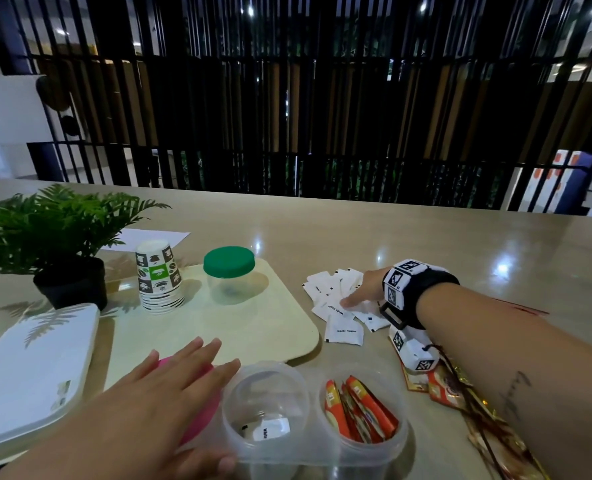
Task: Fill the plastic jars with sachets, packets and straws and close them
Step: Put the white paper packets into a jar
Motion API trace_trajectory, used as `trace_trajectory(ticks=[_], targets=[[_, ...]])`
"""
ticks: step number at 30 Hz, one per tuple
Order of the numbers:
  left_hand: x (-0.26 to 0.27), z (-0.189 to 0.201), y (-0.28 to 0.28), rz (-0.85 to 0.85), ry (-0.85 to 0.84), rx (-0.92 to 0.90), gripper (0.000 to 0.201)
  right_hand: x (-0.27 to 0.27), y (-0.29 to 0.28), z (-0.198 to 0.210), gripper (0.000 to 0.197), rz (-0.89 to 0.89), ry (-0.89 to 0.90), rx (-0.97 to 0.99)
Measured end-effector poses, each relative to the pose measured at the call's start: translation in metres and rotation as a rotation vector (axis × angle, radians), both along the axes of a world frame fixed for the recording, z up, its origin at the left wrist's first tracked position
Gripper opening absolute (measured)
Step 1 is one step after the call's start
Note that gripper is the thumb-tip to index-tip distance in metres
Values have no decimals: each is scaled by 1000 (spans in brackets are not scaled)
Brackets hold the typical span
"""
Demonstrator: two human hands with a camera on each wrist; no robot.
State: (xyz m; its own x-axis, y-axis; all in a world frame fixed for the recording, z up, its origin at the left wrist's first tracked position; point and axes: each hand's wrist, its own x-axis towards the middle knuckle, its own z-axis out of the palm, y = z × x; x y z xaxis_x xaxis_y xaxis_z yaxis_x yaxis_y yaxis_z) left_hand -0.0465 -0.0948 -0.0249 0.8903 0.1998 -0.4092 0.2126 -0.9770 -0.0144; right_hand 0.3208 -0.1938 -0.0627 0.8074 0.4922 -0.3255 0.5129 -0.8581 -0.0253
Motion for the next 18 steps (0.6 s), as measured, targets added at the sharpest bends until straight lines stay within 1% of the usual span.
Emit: trace_trajectory(ticks=[1, 2, 4, 6, 10, 11, 13, 14, 16, 18], targets=[[1, -4, 1, -13, -27, 0, 96, 5, 2, -4, 75, 19, -28, -14], [1, -8, 3, -23, -49, 39, 96, 7, 3, -6, 72, 32, -55, -33], [2, -13, 4, -28, -65, 41, 98, 1, 2, -3, 67, 62, -72, -54], [2, -14, 5, -40, -92, 54, 100, -4, -1, -2, 69, 65, -87, -50], [1, -6, 4, -88, -160, 100, 93, -3, -3, -8, 68, 78, -129, -55], [2, -8, 4, -78, -165, 85, 95, -1, -2, -9, 71, 84, -141, -55], [3, -11, 4, -16, -94, 30, 101, 1, 1, -10, 74, 102, -145, -66], [5, -9, 2, -2, -63, 24, 102, 3, 2, -12, 72, 110, -145, -74], [6, -11, 5, -36, -50, 42, 103, 4, 5, -13, 67, 123, -152, -89], [6, -9, 3, -33, -44, 45, 104, 7, 6, -14, 66, 127, -170, -79]])
